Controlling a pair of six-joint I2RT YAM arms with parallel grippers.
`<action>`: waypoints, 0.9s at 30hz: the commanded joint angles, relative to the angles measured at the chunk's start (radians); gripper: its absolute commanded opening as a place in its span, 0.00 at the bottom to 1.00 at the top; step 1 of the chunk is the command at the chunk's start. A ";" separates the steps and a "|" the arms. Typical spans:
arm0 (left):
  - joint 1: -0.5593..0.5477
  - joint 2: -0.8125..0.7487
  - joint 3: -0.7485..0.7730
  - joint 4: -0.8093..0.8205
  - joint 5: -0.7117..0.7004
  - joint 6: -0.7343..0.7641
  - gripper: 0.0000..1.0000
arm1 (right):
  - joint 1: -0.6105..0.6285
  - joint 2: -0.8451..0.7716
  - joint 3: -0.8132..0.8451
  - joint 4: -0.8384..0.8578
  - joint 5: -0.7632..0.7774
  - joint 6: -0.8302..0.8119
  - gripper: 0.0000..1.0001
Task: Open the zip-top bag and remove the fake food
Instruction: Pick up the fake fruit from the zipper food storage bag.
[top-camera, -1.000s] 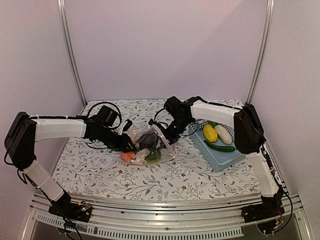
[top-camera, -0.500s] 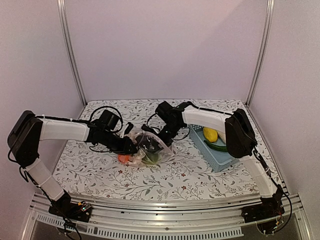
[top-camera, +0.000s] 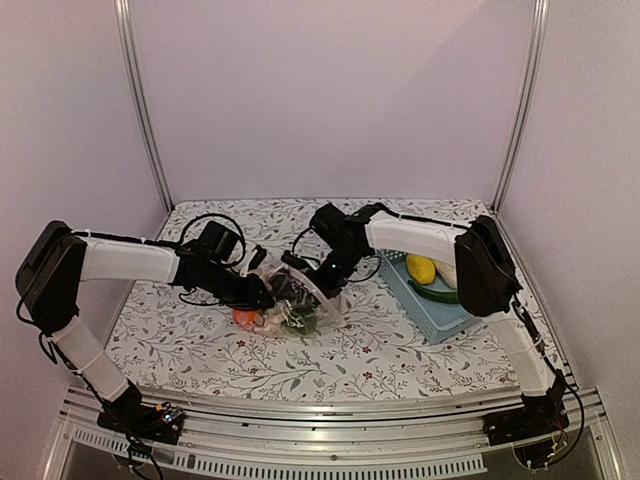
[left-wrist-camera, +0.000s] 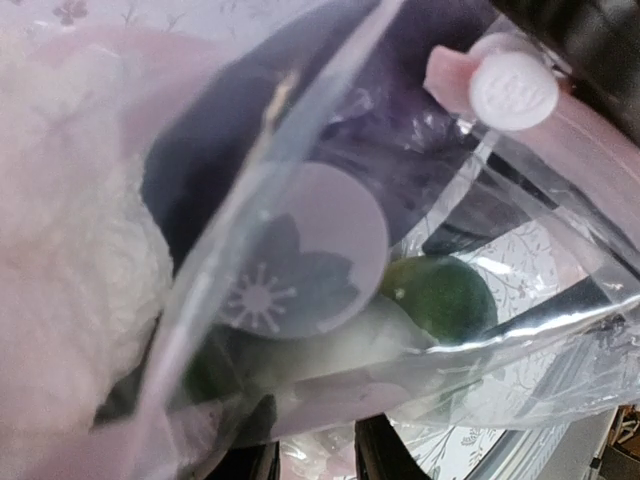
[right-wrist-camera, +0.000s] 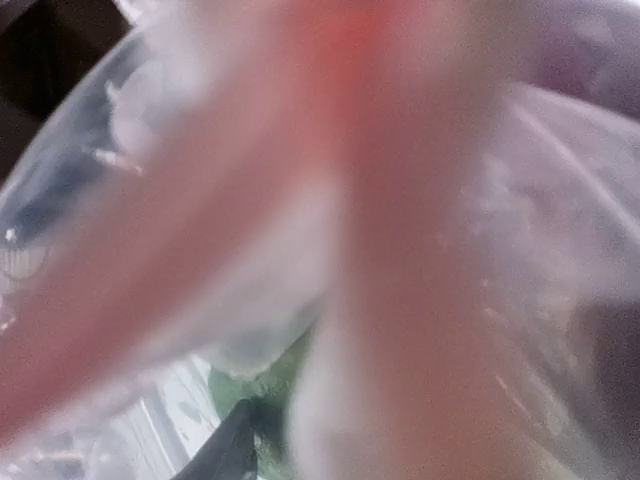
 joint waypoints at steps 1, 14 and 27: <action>-0.008 0.004 -0.012 -0.019 -0.033 0.011 0.26 | -0.022 -0.114 -0.107 -0.069 0.032 -0.072 0.38; -0.008 0.020 -0.007 0.009 -0.005 0.002 0.23 | -0.028 -0.198 -0.143 -0.037 -0.021 -0.083 0.49; -0.008 0.011 -0.027 0.016 0.000 -0.007 0.18 | 0.029 0.003 -0.013 -0.057 0.028 -0.042 0.72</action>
